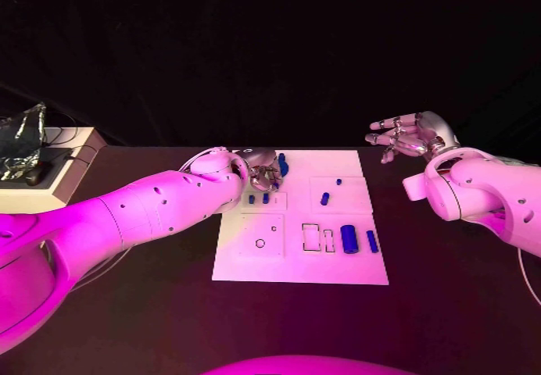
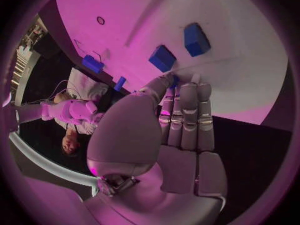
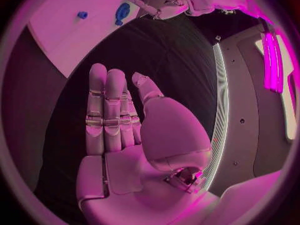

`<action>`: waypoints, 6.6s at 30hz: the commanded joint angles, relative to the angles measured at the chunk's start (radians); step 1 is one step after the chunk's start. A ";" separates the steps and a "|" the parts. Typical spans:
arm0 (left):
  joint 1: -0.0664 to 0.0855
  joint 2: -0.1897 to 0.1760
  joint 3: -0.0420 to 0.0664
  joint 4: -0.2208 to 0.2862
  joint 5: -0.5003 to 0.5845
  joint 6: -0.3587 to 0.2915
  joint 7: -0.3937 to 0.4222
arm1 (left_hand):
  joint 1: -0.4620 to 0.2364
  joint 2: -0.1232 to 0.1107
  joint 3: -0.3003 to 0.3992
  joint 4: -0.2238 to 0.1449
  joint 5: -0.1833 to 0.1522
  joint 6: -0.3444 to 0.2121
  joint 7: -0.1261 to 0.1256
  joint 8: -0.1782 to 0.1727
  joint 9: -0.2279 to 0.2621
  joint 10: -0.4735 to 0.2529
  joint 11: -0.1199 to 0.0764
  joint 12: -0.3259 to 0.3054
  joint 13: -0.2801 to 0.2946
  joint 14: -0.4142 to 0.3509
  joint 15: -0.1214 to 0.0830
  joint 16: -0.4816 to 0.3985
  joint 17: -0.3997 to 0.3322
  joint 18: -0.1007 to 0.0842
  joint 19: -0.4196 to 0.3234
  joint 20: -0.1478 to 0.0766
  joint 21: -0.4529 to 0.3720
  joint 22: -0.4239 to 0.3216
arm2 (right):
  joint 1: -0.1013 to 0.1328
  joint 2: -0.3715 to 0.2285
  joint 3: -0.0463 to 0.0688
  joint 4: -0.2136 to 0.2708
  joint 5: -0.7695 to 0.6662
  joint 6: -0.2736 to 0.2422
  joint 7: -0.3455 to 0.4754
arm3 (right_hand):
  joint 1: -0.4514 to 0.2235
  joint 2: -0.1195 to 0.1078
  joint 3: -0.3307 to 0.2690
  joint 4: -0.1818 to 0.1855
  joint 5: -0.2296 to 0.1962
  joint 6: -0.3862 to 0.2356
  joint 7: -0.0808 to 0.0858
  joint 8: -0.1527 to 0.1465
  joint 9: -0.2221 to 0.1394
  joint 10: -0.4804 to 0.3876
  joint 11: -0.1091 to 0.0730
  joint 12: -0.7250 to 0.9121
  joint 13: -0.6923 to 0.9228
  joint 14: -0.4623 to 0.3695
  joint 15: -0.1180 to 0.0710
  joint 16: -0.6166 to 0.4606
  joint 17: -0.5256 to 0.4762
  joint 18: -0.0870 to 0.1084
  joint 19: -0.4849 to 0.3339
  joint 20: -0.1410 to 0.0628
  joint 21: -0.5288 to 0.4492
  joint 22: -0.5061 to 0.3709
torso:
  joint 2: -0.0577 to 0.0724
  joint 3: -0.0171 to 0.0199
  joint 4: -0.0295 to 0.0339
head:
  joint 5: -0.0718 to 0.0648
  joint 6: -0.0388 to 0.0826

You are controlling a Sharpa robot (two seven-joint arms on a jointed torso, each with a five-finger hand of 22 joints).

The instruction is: Assemble the parts on the task board

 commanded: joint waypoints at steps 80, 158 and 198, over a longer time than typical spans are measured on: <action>-0.015 -0.123 0.040 0.089 0.125 0.012 -0.010 | -0.013 0.030 0.032 -0.060 -0.008 -0.003 0.018 -0.003 -0.001 0.021 0.002 -0.018 0.002 0.020 -0.004 -0.016 0.023 0.011 -0.003 -0.010 0.022 0.035 | 0.000 -0.004 0.000 0.002 -0.010 0.005 0.017 | -0.006 -0.005 0.000 0.009 0.005 0.002 0.006 -0.004 -0.001 0.007 0.000 -0.005 -0.001 0.003 0.000 0.007 -0.001 0.018 -0.003 0.000 0.006 0.002 | 0.000 -0.0005 0.0015 | 0.007 -0.003; -0.019 -0.145 0.042 0.070 0.114 0.020 -0.039 | 0.006 0.011 -0.001 -0.057 -0.013 -0.341 -0.017 -0.011 -0.012 -0.011 0.007 -0.003 0.003 -0.005 -0.001 -0.027 0.030 -0.005 -0.004 -0.018 -0.007 0.032 | -0.004 -0.008 -0.001 -0.008 -0.325 0.206 -0.101 | 0.061 0.002 0.093 -0.058 -0.176 0.039 0.008 -0.005 0.001 -0.066 0.023 -0.065 -0.012 0.061 0.003 0.150 0.071 0.053 0.063 -0.002 0.104 0.094 | -0.002 -0.0003 0.0008 | -0.006 0.001; -0.151 -0.393 0.171 0.353 1.296 -0.010 0.416 | 0.011 0.031 -0.145 0.091 -0.010 -0.097 0.035 -0.002 -0.003 -0.023 0.035 -0.025 -0.004 0.055 0.079 -1.174 -0.242 -0.077 -0.030 0.082 -0.675 -0.610 | -0.080 0.159 -0.019 -0.107 -1.084 0.237 -0.358 | 0.074 -0.105 0.198 0.047 -0.221 0.060 -0.005 -0.005 -0.010 -0.158 0.046 -0.067 -0.014 0.002 0.023 0.367 -0.093 0.079 0.086 0.027 0.256 0.344 | -0.008 -0.0128 0.0141 | -0.105 0.040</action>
